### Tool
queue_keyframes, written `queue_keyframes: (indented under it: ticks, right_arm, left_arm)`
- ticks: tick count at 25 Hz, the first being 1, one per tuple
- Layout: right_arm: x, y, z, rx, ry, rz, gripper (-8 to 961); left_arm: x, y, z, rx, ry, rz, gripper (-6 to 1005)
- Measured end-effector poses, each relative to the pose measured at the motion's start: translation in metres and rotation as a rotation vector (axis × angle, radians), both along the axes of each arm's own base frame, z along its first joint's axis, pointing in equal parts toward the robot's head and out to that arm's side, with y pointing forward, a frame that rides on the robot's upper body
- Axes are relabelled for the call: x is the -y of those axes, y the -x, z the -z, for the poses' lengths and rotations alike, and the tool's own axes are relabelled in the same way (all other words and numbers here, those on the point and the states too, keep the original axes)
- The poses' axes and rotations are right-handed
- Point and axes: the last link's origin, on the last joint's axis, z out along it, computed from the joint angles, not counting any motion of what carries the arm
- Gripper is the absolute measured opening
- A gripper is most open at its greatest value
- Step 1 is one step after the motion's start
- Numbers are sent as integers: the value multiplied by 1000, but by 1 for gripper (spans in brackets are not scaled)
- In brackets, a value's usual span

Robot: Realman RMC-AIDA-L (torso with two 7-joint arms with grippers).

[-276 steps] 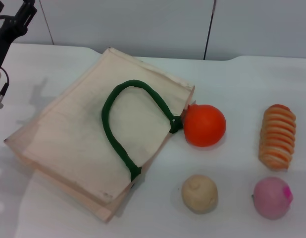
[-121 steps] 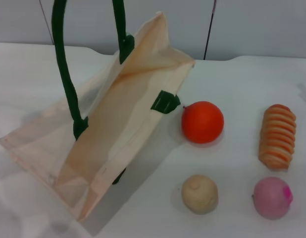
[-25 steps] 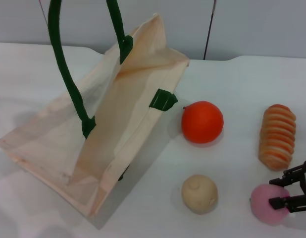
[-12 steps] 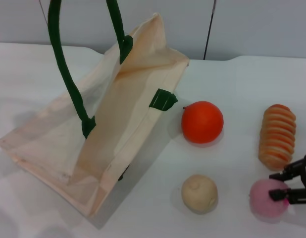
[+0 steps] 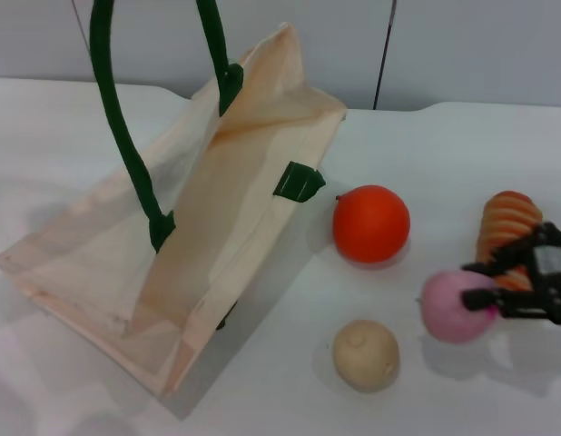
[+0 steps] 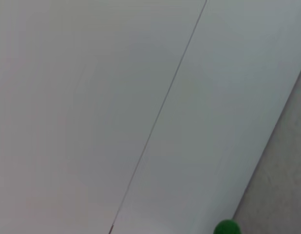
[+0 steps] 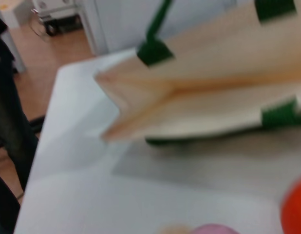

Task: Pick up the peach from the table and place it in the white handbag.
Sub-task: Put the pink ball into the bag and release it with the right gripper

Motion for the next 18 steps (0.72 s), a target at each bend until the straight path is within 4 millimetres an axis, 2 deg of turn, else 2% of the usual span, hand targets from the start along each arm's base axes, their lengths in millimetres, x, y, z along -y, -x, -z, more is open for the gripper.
queue_keyframes:
  ticks: [11, 18]
  right_arm:
    - [-29, 95, 50, -79, 56, -220, 278]
    - [-44, 131, 74, -83, 47, -247, 222]
  left_arm:
    - [-9, -17, -1, 5, 10, 38, 120]
    - [-15, -28, 5, 19, 37, 67, 120]
